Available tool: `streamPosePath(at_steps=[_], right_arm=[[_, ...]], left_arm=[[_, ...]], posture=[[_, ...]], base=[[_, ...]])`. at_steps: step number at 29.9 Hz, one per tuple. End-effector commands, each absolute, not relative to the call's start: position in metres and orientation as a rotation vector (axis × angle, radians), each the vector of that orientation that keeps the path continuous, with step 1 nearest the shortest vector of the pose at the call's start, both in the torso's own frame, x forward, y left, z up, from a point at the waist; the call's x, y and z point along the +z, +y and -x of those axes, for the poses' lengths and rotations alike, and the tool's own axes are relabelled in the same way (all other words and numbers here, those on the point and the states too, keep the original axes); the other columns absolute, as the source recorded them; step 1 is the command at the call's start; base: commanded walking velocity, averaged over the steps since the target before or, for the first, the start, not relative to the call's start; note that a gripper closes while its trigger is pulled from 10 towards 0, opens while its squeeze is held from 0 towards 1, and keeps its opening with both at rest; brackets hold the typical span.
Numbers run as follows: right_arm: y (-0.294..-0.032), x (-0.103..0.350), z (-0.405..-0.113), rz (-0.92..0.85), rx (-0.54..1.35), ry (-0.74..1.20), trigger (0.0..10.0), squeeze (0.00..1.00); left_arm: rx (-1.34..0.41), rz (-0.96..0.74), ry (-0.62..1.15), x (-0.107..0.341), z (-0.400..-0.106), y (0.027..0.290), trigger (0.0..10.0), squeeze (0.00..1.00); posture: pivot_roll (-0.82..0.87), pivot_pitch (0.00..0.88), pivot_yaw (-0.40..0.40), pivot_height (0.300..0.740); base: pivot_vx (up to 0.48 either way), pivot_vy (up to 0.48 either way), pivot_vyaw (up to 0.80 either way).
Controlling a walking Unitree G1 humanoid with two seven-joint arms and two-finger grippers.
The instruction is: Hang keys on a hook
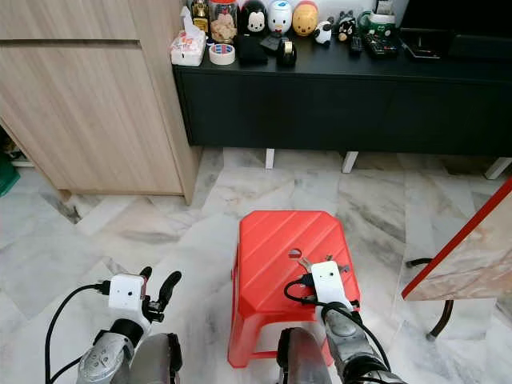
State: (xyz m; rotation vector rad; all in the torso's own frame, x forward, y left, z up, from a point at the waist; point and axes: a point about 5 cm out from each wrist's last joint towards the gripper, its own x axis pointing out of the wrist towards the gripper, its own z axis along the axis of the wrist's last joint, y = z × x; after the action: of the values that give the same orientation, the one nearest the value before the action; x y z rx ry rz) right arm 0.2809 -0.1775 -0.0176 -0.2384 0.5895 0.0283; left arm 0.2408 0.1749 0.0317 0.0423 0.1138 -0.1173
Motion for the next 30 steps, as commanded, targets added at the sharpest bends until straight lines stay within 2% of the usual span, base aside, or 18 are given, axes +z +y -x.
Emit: streamPosePath(at_steps=[1, 7, 9, 11, 16, 25, 30], right_arm=[[-0.183, -0.023, -0.274, 0.223, 0.002, 0.620, 1.8, 0.00], [-0.183, -0.020, -0.278, 0.209, -0.006, 0.598, 1.1, 0.00], [-0.183, -0.018, -0.279, 0.206, -0.010, 0.591, 0.2, 0.00], [-0.183, -0.018, -0.280, 0.199, -0.017, 0.584, 0.0, 0.00], [-0.186, -0.015, -0.282, 0.194, -0.043, 0.562, 0.0, 0.00], [-0.198, 0.016, -0.303, 0.150, -0.198, 0.346, 0.0, 0.00], [-0.203, 0.024, -0.306, 0.158, -0.250, 0.287, 0.0, 0.00]], left_arm=[[-0.107, -0.041, 0.120, 0.032, -0.241, 0.177, 10.0, 0.00], [-0.101, -0.042, 0.119, 0.032, -0.242, 0.179, 10.0, 0.00], [-0.096, -0.041, 0.118, 0.033, -0.243, 0.180, 10.0, 0.00], [-0.094, -0.041, 0.117, 0.033, -0.243, 0.180, 10.0, 0.00], [-0.090, -0.046, 0.113, 0.033, -0.246, 0.181, 10.0, 0.00], [-0.084, -0.048, 0.099, 0.036, -0.256, 0.181, 10.0, 0.00], [-0.085, -0.047, 0.094, 0.037, -0.261, 0.180, 10.0, 0.00]], posture=[[0.06, 0.127, -0.067, 0.595], [0.06, 0.119, -0.070, 0.595], [0.06, 0.111, -0.071, 0.595], [0.06, 0.110, -0.071, 0.595], [0.07, 0.093, -0.075, 0.595], [0.06, 0.040, -0.076, 0.595], [0.06, 0.015, -0.076, 0.595]], base=[[0.000, 0.000, 0.00], [0.000, 0.000, 0.00], [0.000, 0.000, 0.00], [0.000, 0.000, 0.00], [0.000, 0.000, 0.00], [0.000, 0.000, 0.00], [0.000, 0.000, 0.00]])
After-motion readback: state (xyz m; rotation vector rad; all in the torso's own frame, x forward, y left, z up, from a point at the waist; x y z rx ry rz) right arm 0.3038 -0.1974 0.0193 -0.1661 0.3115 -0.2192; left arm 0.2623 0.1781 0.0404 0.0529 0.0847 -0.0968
